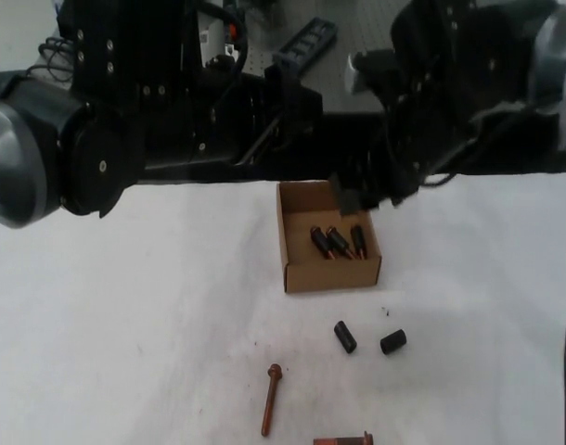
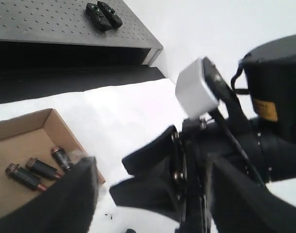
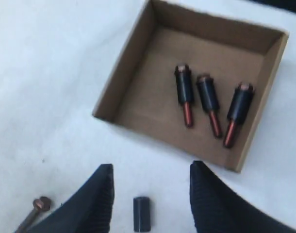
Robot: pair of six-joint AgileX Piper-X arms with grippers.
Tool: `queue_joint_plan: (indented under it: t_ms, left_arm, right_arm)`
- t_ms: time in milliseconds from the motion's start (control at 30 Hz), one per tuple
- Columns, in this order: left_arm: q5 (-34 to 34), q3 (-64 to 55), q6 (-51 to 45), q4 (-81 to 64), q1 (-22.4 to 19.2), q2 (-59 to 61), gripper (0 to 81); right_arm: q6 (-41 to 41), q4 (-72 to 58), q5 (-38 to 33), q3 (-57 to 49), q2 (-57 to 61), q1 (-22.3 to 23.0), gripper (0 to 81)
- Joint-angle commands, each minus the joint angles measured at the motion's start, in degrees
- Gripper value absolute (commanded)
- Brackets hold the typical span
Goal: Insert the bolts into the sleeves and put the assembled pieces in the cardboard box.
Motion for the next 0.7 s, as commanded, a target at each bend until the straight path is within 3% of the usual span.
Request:
queue_joint_plan:
  t_ms: [0,400,667]
  left_arm:
    - [-0.75,-0.11,1.50,0.00,0.14,-0.85,46.1]
    - [-0.75,-0.11,2.48,0.00,0.14,-0.85,46.1]
    - [-0.75,-0.11,2.63,0.00,0.14,-0.85,46.1]
  right_arm:
    - [-1.14,7.57,2.15,3.53,2.18,1.82,35.4]
    - [-3.67,7.75,7.60,3.40,13.10,4.81,35.4]
    - [-4.93,8.40,7.55,3.35,14.96,4.90,35.4]
